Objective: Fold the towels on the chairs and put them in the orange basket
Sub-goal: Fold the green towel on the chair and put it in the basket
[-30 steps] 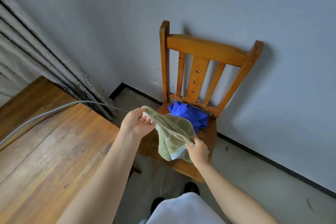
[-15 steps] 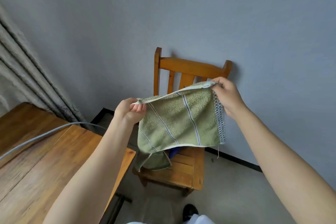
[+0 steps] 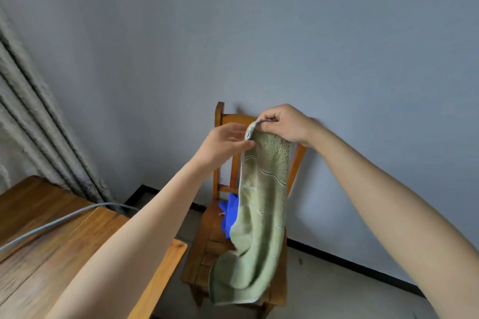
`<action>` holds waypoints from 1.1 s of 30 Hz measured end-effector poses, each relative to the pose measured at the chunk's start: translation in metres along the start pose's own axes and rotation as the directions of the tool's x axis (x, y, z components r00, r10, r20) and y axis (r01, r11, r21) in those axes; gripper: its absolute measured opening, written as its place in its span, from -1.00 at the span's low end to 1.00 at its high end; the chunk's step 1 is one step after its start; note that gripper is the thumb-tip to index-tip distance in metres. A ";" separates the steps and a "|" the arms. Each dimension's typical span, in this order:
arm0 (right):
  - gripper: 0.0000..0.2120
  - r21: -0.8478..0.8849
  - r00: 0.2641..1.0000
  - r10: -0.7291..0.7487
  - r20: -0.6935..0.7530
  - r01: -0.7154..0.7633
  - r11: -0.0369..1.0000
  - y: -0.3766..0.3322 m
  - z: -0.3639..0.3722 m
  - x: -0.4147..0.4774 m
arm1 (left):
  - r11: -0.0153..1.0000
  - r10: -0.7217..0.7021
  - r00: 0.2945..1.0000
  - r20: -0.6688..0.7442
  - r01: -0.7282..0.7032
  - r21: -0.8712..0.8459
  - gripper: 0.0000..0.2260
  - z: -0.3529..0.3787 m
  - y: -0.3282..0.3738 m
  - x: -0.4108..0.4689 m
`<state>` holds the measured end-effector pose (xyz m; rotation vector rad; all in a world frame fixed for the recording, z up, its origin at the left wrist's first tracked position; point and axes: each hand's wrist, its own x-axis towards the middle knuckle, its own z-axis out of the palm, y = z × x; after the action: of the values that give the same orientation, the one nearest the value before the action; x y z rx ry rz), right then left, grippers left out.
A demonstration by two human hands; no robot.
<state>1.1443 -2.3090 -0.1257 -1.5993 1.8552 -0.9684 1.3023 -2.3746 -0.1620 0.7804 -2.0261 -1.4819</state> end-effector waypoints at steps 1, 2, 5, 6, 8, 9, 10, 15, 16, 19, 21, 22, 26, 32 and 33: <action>-0.87 0.012 1.000 0.010 -0.006 -0.010 1.000 0.005 0.000 -0.002 | 0.999 0.042 0.999 -0.017 -0.042 0.021 -0.82 0.007 0.003 0.000; -0.93 0.025 1.000 0.018 -0.018 -0.017 1.000 0.010 -0.002 -0.006 | 0.996 0.086 0.995 -0.048 -0.084 0.043 -0.89 0.016 0.005 0.001; -0.88 0.074 0.997 0.056 -0.046 -0.053 0.996 0.023 -0.008 -0.018 | 0.990 0.139 0.975 -0.172 -0.141 0.004 -0.88 0.033 0.007 0.000; -0.84 0.100 0.996 0.072 -0.044 -0.067 0.993 0.027 -0.010 -0.023 | 0.988 0.128 0.976 -0.178 -0.141 -0.064 -0.90 0.035 0.009 0.000; -0.84 0.158 0.995 0.102 0.007 -0.102 0.982 0.040 -0.013 -0.034 | 0.981 0.116 0.984 -0.132 -0.135 -0.141 -0.90 0.039 0.014 0.002; -0.87 0.167 0.990 0.134 0.051 -0.141 0.976 0.049 -0.013 -0.039 | 0.980 0.117 0.988 -0.106 -0.132 -0.151 -0.87 0.040 0.018 0.002; -0.92 0.143 0.980 0.170 0.103 -0.184 0.972 0.059 -0.011 -0.044 | 0.978 0.121 0.988 -0.095 -0.134 -0.157 -0.85 0.039 0.021 0.003; -0.84 -0.083 0.895 0.397 0.203 -0.388 0.918 0.112 -0.016 -0.061 | 0.970 0.125 0.964 -0.237 -0.168 -0.173 -0.82 0.011 0.046 0.016; -0.84 -0.066 0.897 0.409 0.167 -0.404 0.912 0.118 -0.022 -0.063 | 0.969 0.119 0.954 -0.276 -0.172 -0.176 -0.83 0.002 0.051 0.019; -0.77 0.051 0.921 0.351 -0.170 -0.348 0.936 0.129 -0.049 -0.049 | 0.972 0.106 0.934 -0.341 -0.169 -0.161 -0.85 -0.023 0.065 0.029; -0.80 0.073 0.880 0.250 -0.405 -0.242 0.968 0.118 -0.070 -0.034 | 0.978 0.098 0.915 -0.392 -0.162 -0.135 -0.86 -0.039 0.072 0.035; -0.82 0.053 0.849 0.196 -0.491 -0.196 0.979 0.109 -0.081 -0.026 | 0.978 0.096 0.902 -0.421 -0.164 -0.127 -0.86 -0.047 0.076 0.038; -0.81 0.056 0.711 0.060 -0.700 -0.028 0.998 0.063 -0.128 -0.006 | 0.969 0.139 0.874 -0.465 -0.217 -0.117 -0.86 -0.070 0.101 0.040; -0.90 0.163 0.734 0.010 -0.679 0.137 0.977 0.032 -0.165 -0.023 | 0.961 0.176 0.865 -0.469 -0.255 -0.110 -0.77 -0.077 0.125 0.013; -0.86 0.209 0.770 0.013 -0.638 0.156 0.965 0.032 -0.167 -0.030 | 0.962 0.179 0.866 -0.466 -0.253 -0.101 -0.73 -0.075 0.124 0.002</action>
<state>1.0027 -2.2461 -0.0488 -1.2754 1.9711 -1.8866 1.3338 -2.3961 -0.0220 0.7234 -1.5649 -1.1818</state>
